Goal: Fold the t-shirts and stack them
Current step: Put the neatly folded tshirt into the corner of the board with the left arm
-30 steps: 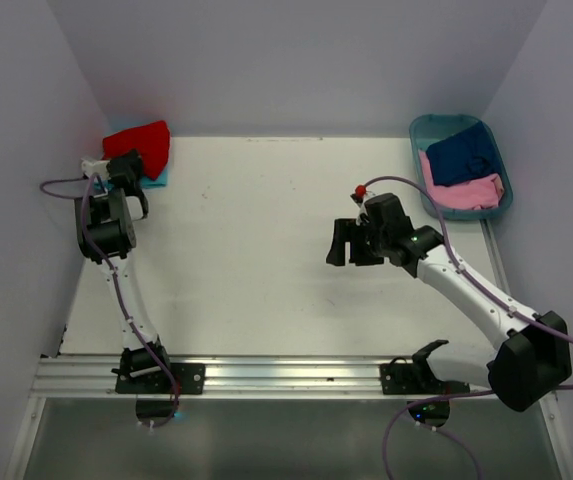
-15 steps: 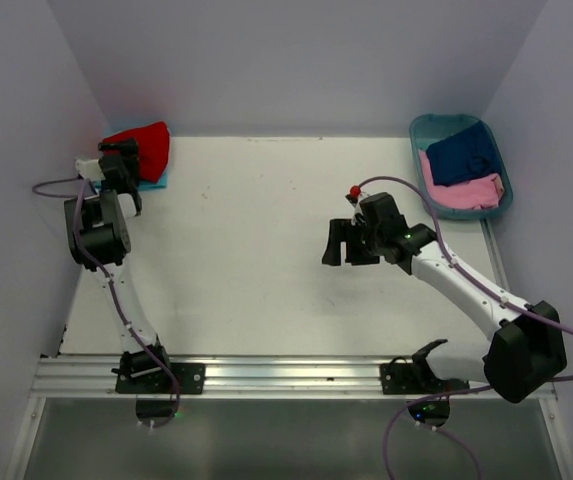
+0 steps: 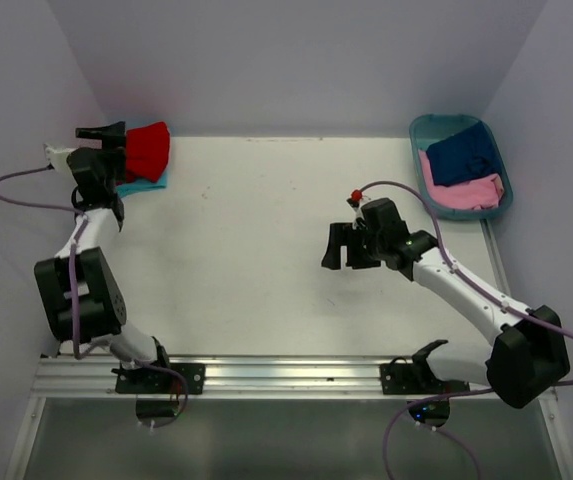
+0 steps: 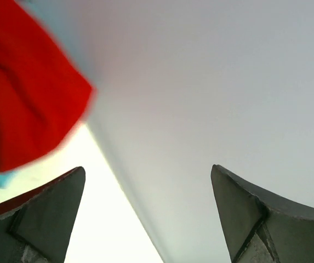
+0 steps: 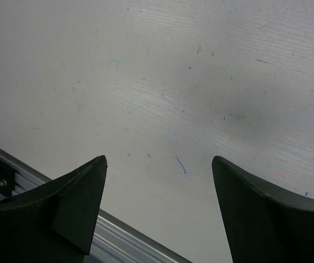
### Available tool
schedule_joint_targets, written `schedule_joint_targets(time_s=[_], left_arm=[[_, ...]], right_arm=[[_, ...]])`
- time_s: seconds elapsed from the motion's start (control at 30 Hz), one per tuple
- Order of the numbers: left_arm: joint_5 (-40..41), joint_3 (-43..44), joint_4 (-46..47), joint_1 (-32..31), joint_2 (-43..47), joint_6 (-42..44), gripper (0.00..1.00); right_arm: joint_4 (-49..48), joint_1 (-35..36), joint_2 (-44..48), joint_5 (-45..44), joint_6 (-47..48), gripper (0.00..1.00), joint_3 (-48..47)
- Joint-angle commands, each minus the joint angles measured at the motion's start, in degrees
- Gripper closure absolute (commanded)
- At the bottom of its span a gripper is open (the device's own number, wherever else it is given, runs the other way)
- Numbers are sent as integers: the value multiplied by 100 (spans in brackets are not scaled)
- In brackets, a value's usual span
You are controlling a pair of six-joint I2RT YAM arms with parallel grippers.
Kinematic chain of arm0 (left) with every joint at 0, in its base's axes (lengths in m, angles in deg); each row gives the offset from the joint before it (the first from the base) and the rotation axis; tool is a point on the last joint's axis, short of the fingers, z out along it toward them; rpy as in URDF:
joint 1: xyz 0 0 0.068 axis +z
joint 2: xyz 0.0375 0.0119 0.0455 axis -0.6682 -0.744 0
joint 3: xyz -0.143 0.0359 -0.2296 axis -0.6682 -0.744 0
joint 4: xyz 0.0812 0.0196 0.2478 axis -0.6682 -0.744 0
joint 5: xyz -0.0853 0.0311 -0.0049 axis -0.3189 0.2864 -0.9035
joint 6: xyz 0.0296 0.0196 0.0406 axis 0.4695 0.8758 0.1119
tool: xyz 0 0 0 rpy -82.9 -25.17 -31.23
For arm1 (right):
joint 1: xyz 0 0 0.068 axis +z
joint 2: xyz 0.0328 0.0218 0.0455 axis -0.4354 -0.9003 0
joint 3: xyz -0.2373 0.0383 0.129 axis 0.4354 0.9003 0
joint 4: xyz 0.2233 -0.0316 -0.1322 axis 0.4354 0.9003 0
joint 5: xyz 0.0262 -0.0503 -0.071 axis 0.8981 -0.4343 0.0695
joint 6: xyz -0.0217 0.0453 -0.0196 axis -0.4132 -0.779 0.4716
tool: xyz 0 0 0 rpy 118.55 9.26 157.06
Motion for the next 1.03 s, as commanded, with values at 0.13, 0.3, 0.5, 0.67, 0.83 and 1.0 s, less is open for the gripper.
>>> schedule_joint_targets(time_s=[0.13, 0.3, 0.5, 0.67, 0.83, 1.0], left_arm=[[-2970, -1507, 2042, -154, 2288, 601, 0], [-4001, -1577, 2116, -707, 3643, 1094, 0], [-4852, -2586, 3053, -1332, 4533, 58, 0], [-5004, -2185, -243, -1866, 4542, 3267, 0], [-3167, -1727, -3282, -2939, 4252, 5083, 0], [-2957, -1683, -3634, -3441, 3892, 5137, 0]], right_arm=[[-148, 36, 576, -612, -6, 5, -299], [187, 36, 603, -973, 170, 1, -888], [538, 28, 655, -1254, 240, 1, -1372], [837, 19, 822, -1903, 407, 1, -1530], [1259, 19, 612, -2379, 443, 1, -1733], [1400, 19, 550, -2581, 372, 1, -1812]])
